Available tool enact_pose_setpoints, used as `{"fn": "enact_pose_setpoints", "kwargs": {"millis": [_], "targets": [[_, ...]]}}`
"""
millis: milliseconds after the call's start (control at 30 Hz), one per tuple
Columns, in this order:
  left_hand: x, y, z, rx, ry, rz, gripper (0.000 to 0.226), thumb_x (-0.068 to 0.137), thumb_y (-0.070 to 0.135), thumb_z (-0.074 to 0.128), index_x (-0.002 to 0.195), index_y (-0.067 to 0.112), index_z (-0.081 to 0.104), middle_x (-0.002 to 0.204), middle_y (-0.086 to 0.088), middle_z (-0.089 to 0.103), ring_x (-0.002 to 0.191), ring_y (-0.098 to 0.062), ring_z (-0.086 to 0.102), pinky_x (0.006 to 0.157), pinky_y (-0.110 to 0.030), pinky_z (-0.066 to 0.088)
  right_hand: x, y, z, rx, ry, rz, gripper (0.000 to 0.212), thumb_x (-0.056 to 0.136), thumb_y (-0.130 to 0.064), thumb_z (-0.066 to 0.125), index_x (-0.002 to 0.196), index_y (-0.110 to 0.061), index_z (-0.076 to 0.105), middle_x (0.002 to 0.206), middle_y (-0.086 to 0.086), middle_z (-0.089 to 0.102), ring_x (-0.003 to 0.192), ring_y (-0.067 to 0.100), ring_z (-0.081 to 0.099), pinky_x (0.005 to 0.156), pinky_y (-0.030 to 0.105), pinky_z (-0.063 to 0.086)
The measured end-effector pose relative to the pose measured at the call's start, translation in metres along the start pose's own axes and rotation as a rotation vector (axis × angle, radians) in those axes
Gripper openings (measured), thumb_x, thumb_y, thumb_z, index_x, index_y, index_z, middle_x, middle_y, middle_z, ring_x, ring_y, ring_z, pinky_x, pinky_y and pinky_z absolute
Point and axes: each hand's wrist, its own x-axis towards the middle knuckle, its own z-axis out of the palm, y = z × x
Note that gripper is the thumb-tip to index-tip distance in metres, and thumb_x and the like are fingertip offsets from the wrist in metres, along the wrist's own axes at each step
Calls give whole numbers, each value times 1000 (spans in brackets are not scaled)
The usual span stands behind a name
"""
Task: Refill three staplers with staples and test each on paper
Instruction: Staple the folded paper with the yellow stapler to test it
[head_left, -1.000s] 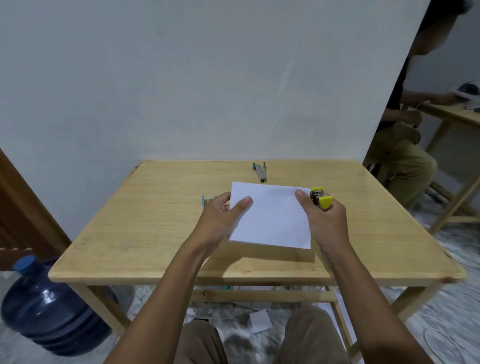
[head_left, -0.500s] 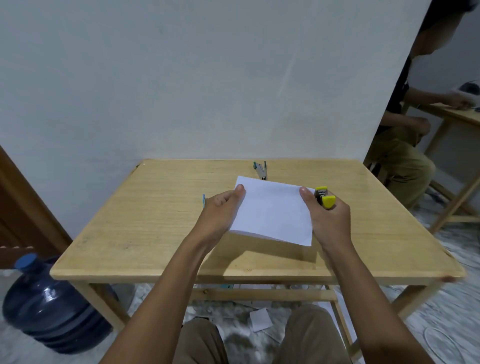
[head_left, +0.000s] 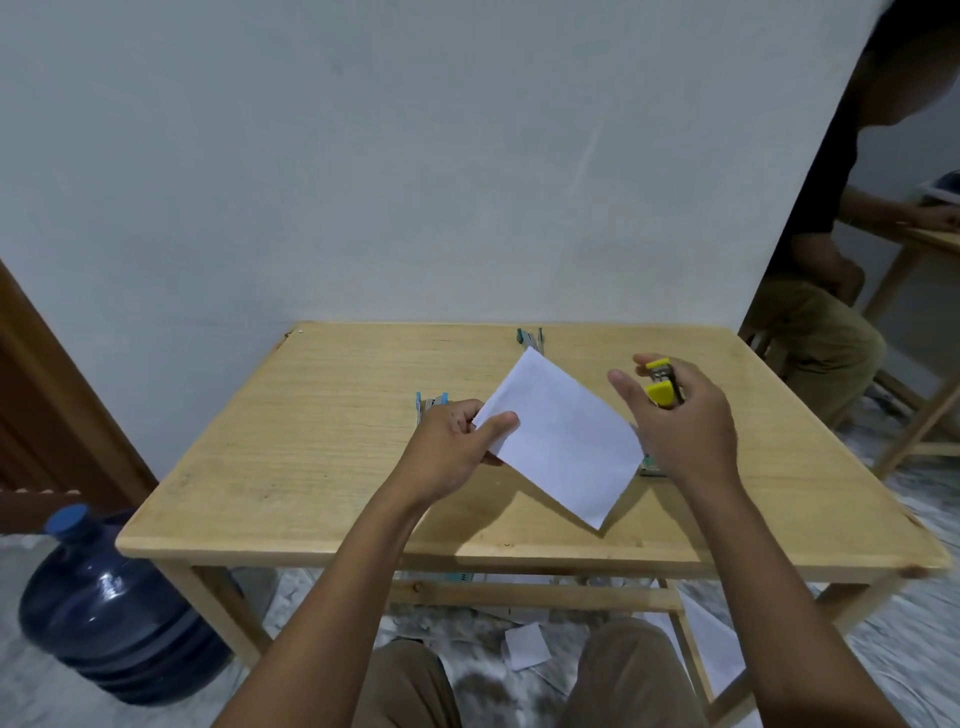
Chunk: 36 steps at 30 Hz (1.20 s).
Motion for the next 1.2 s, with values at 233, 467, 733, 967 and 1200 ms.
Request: {"fn": "enact_pose_setpoints", "kwargs": {"millis": [233, 467, 733, 967, 1200], "targets": [[4, 3, 5, 56, -84, 89, 28, 89, 39, 71, 64, 28, 68, 74, -2, 73, 71, -14, 71, 67, -24, 57, 13, -21, 11, 108, -421, -24, 17, 81, -51, 74, 91, -37, 73, 82, -15, 72, 74, 0, 64, 66, 22, 50], [2, -1, 3, 82, -75, 95, 46, 81, 60, 64, 54, 25, 52, 58, 8, 52, 55, -12, 49, 57, -25, 39, 7, -21, 14, 254, -428, 85, 24, 87, -35, 73, 77, -13, 71, 64, 0, 55, 54, 13, 49, 47, 20, 38], [-1, 0, 13, 19, 71, 100, 62, 86, 61, 62, 51, 25, 27, 51, 10, 24, 47, -8, 25, 46, -11, 23, -8, -18, 21, 362, -375, 193, 45, 89, -38, 71, 69, -1, 54, 65, 11, 50, 57, 18, 49, 54, 29, 37], [2, 3, 14, 8, 48, 119, 58, 92, 47, 64, 50, 26, 30, 53, 12, 27, 50, -6, 27, 47, -10, 24, -13, -19, 24, 462, -351, 315, 54, 87, -41, 72, 85, 12, 57, 75, 15, 62, 65, 24, 61, 61, 34, 47], [0, 5, 8, -6, -41, 90, 50, 90, 58, 58, 55, 26, 43, 59, 9, 44, 57, -10, 41, 58, -19, 32, -11, -18, 20, 580, -438, 410, 27, 86, -38, 74, 77, -13, 71, 77, 5, 75, 67, 19, 71, 57, 26, 53]]}}
